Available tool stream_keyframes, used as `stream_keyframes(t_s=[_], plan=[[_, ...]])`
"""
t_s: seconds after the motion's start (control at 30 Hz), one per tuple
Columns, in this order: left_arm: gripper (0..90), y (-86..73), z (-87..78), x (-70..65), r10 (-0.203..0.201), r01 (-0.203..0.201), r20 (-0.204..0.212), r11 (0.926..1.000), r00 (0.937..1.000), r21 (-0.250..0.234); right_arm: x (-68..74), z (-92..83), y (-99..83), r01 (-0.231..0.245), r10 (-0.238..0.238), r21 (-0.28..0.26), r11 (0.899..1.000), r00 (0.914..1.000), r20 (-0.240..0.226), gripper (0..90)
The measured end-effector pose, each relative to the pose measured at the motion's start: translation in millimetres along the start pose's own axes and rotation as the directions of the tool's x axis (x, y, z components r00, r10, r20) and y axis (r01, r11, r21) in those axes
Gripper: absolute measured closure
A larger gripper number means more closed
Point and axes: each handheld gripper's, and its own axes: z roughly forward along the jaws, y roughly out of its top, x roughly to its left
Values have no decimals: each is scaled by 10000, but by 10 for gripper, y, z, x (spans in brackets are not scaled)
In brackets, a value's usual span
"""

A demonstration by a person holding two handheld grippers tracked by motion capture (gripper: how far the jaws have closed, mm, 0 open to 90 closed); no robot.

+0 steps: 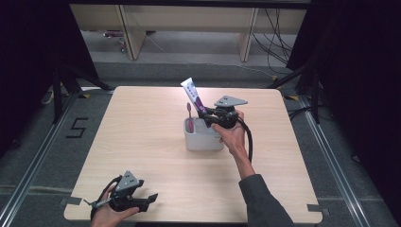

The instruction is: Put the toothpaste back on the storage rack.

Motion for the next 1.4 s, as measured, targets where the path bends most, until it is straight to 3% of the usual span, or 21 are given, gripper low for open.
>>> stream_keyframes(t_s=[0.13,0.17,0.27,0.3,0.4,0.53,0.63,0.83,0.93,1.03,1.07,1.1,1.13,1.33,1.4], plan=[[250,-1,3,-1,-26,26,-6,10000,10000,-7,16,0,-42,-168,166,224,9996,9998,72,709],[250,-1,2,-1,-15,15,2,10000,10000,1,3,9,-54,29,-30,151,9999,10000,6,709],[250,0,7,1,26,-26,9,10000,10000,4,19,4,-89,-132,131,156,9998,9999,31,709],[250,0,6,3,39,-39,46,10000,10000,45,8,7,-97,123,-125,145,9998,9999,118,708],[250,0,8,-3,24,-24,44,10000,10000,-6,26,4,-139,-80,75,348,9994,9999,138,708],[250,-1,11,-4,11,-11,43,10000,10000,-13,7,4,-182,209,-215,299,9993,9996,202,706],[250,0,11,0,23,-23,93,10000,10000,39,27,-2,-204,94,-101,465,9989,9999,140,705],[250,-1,14,-2,29,-29,94,10000,10000,30,7,-8,-206,715,-743,669,9952,9964,403,703],[250,-2,12,-1,32,-32,99,10000,9999,20,20,-12,-220,366,-399,851,9957,9985,367,702],[250,-2,13,-1,37,-37,97,10000,9999,29,12,0,-230,511,-541,625,9967,9974,470,702],[250,-1,14,-2,29,-29,92,10000,10000,22,32,-8,-238,269,-305,812,9963,9986,430,702],[250,-1,13,-4,22,-23,92,10000,10000,26,32,-8,-238,269,-305,812,9963,9986,430,702],[250,-1,13,-4,27,-27,91,10000,10000,28,6,-5,-236,577,-607,862,9946,9976,321,702],[251,-2,14,-2,28,-29,94,10000,10000,44,-14,19,-272,722,-752,728,9947,9964,399,702],[251,-1,13,-3,32,-33,99,10000,9999,34,-14,20,-278,586,-609,859,9946,9979,239,702]])
